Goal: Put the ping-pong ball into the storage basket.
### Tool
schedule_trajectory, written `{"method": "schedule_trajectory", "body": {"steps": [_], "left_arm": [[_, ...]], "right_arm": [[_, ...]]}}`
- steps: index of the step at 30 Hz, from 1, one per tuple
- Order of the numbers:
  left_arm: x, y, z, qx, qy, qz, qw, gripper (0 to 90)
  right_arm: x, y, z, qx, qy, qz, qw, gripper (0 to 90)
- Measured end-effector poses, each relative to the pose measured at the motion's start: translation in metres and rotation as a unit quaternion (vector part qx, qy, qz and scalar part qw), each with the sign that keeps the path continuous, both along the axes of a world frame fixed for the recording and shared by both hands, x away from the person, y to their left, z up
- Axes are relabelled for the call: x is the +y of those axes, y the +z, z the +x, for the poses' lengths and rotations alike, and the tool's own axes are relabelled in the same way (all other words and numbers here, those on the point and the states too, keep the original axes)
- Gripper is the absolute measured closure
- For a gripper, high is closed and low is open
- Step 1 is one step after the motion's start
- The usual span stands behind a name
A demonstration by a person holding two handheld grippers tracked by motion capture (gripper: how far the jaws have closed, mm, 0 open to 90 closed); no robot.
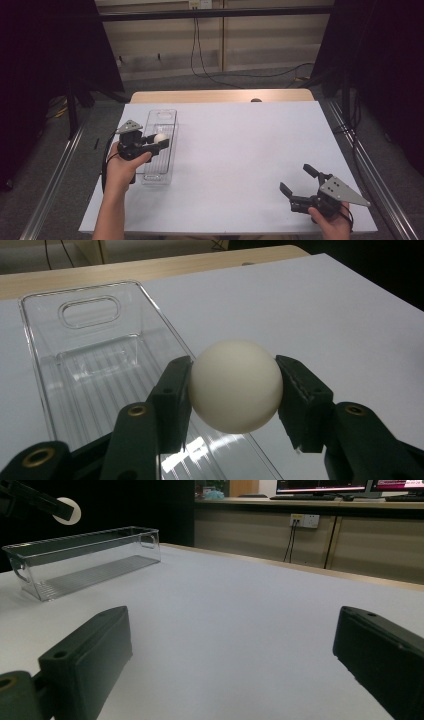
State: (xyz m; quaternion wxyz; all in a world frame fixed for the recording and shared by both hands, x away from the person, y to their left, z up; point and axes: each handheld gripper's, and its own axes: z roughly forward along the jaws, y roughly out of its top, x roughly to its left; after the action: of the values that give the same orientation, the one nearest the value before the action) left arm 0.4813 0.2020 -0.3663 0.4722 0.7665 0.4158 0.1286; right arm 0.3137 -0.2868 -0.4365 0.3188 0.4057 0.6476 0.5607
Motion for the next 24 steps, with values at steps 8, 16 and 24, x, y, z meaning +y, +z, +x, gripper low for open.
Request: {"method": "schedule_trajectory", "body": {"steps": [8,16,24], "left_arm": [[0.0048,-0.0024,0.0026,-0.003,0.005,0.005,1.0000,51.1],[0.0077,-0.0045,0.0041,-0.004,0.014,0.005,0.9999,51.1],[0.0097,-0.0072,0.0056,-0.005,0.022,0.012,0.9997,51.1]], "right_arm": [[0.0000,0.0000,0.0000,0.000,0.003,0.000,1.0000,1.8],[0.0000,0.0000,0.0000,0.000,0.002,-0.001,1.0000,1.8],[-0.0001,-0.0001,0.0002,-0.001,0.004,-0.001,1.0000,1.9]]}}
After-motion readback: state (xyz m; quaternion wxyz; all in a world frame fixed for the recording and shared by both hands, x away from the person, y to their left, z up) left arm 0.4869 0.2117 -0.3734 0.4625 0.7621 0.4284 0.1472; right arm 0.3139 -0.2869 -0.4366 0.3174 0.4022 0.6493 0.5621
